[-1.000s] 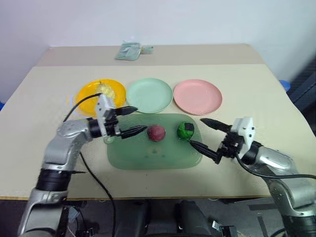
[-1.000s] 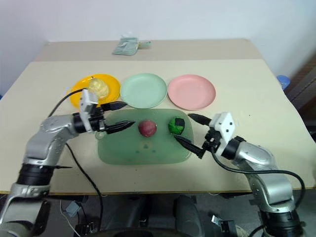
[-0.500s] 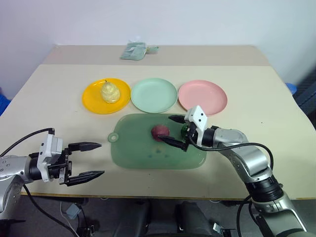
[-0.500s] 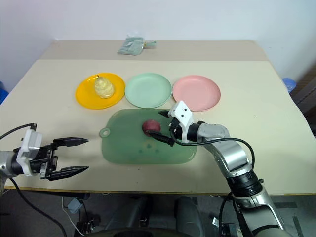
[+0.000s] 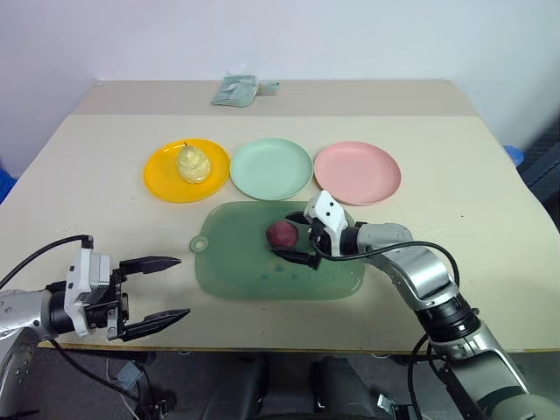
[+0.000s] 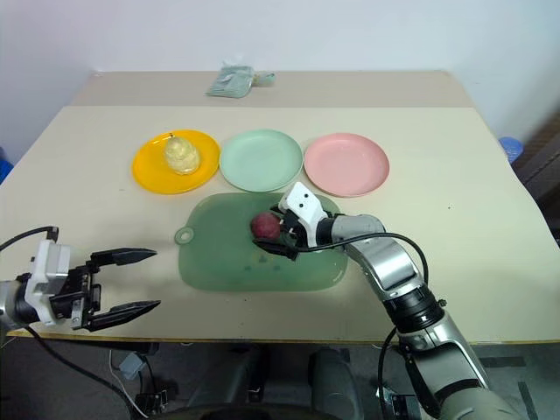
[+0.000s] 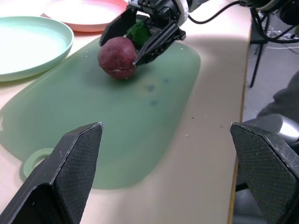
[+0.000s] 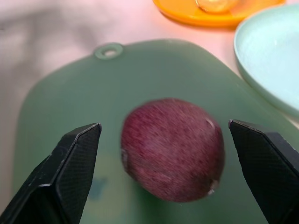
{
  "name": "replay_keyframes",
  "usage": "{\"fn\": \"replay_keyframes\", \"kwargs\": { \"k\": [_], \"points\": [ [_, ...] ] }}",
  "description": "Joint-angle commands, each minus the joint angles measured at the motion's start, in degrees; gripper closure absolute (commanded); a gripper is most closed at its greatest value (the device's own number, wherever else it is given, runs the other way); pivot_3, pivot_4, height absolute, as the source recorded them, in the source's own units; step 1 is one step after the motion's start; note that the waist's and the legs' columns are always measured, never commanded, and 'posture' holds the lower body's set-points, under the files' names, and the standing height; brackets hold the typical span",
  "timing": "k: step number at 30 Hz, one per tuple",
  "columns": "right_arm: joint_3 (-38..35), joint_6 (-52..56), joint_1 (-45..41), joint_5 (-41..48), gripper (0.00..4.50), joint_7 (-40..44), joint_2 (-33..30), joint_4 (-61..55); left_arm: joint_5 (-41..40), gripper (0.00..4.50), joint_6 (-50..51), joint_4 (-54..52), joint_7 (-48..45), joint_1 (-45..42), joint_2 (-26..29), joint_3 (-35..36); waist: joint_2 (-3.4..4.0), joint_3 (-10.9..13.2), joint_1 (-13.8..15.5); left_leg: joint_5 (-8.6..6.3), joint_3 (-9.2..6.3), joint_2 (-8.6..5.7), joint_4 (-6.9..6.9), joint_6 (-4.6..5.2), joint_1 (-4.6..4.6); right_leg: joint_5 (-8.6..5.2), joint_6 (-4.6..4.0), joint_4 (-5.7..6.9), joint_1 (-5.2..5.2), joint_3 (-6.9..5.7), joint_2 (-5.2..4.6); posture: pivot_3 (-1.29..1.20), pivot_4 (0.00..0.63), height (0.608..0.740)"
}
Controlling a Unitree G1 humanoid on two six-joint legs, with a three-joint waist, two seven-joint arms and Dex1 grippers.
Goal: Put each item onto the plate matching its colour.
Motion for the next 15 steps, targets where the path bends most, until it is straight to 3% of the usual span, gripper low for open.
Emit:
{"fn": "replay_keyframes", "kwargs": {
  "k": [1,4,6,10,15],
  "points": [
    [0.76,-0.9,-1.87,-1.37,0.0,0.13,1.33,0.31,-1.06,0.06,0.27,-2.64,1.48,0.67,-0.19,1.65,0.0,0.0,-0.03,0.0,0.0,0.0,0.0,0.0,0.0,0.0,0.0,0.0,0.0,0.0,0.0,0.0,0.15,0.74],
    [0.6,-0.96,-2.05,-1.85,0.87,0.31,1.87,0.29,-1.02,0.0,0.43,-3.45,2.5,1.09,-0.34,1.47,0.0,0.0,-0.14,0.0,0.0,0.0,-0.02,-0.01,0.0,0.0,0.0,0.0,-0.01,0.01,0.0,0.0,0.15,0.74],
    [0.22,-0.78,-1.94,-1.81,1.76,0.41,1.89,-0.81,-1.11,0.0,0.63,-3.8,3.02,1.25,-0.43,1.47,0.0,0.0,-0.16,0.01,0.0,0.0,-0.04,-0.01,0.0,0.0,0.0,0.0,-0.02,0.01,0.0,0.0,0.15,0.74],
    [-1.46,0.28,-1.86,-0.78,1.76,0.68,1.53,-3.51,-1.13,0.0,0.95,-4.19,3.83,1.22,-0.65,1.27,0.02,0.01,-0.13,0.01,0.0,0.0,-0.04,-0.01,0.0,0.0,0.0,0.0,-0.01,0.01,0.0,0.0,0.15,0.74],
    [-12.83,10.14,-5.75,11.15,1.76,-1.27,3.18,-11.16,-1.89,0.0,2.68,-4.9,7.23,-0.42,-1.99,-0.09,0.1,0.06,-0.05,0.0,0.0,0.0,-0.04,-0.01,0.0,0.0,0.0,0.0,-0.01,0.02,0.0,0.0,0.15,0.74]
  ]
}}
